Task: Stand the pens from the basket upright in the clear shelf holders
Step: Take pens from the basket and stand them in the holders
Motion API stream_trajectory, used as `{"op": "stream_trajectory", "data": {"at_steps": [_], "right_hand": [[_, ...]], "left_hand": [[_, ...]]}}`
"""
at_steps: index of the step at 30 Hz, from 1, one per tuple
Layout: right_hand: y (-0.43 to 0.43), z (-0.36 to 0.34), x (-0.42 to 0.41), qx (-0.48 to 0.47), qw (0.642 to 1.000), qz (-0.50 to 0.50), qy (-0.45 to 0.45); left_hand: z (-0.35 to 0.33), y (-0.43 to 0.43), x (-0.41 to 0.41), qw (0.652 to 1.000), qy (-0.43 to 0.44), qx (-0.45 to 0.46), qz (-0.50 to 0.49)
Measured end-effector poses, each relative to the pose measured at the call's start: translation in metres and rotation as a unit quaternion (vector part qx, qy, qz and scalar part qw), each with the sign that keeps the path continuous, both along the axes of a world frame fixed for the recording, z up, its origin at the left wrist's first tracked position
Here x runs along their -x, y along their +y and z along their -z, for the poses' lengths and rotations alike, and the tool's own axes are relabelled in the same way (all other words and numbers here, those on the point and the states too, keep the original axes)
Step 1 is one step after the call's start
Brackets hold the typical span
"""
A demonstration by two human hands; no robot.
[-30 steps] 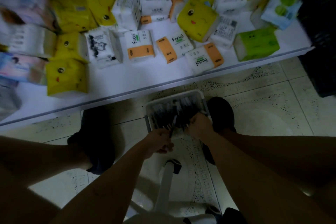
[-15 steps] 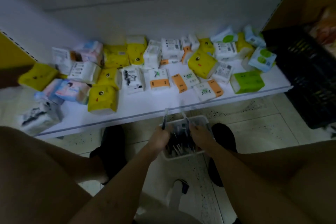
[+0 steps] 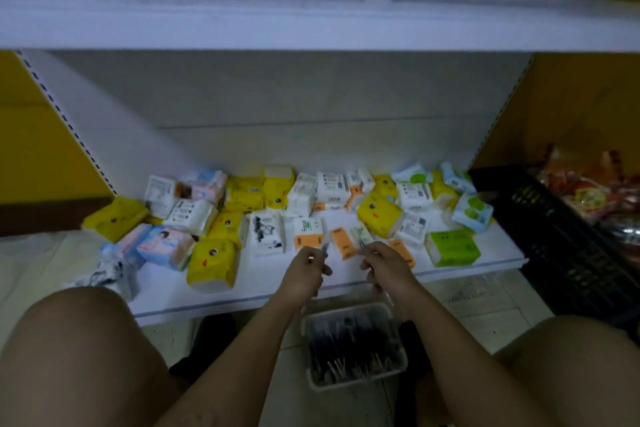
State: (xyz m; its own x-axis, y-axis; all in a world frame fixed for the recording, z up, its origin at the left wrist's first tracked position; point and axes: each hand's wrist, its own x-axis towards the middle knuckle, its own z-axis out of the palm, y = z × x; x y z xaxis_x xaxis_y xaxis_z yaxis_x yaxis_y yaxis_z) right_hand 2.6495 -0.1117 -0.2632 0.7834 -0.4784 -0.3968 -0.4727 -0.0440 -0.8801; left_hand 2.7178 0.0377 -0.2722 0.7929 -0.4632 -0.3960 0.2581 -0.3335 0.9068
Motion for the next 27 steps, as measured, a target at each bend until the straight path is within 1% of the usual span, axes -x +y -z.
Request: {"op": "stream_trajectory", "data": {"at_steps": [3,5,7,9,14,19,22,24,27], "right_hand": [[0.004,-0.032,-0.009,0.068,0.994,-0.036,-0.082],[0.007,-0.055,-0.015,0.062,0.987,-0.028,-0.144],[0.009,-0.077,-0.022,0.029,0.982,-0.013,-0.187],[0.009,-0.100,-0.027,0.017,0.976,-0.007,-0.217],[0.014,-0.154,-0.028,0.073,0.961,-0.016,-0.265],[0.021,-0.202,-0.026,0.124,0.935,-0.029,-0.331],[0.026,-0.234,-0.027,0.100,0.923,-0.024,-0.371],[0.029,-0.256,-0.028,0.090,0.914,-0.034,-0.393],[0.030,-0.287,-0.032,0.115,0.903,-0.044,-0.411]], "left_hand": [[-0.031,-0.004,-0.010,0.994,-0.105,0.005,0.010],[-0.055,-0.006,-0.014,0.987,-0.158,0.039,0.006],[-0.079,-0.008,-0.019,0.979,-0.184,0.084,-0.006],[-0.103,-0.008,-0.025,0.972,-0.212,0.101,-0.019],[-0.166,-0.004,-0.030,0.950,-0.294,0.094,-0.050],[-0.228,0.002,-0.023,0.921,-0.343,0.179,-0.032],[-0.265,0.005,-0.022,0.917,-0.335,0.216,-0.016],[-0.288,0.006,-0.026,0.913,-0.353,0.206,-0.014],[-0.319,0.007,-0.035,0.903,-0.399,0.157,-0.007]]}}
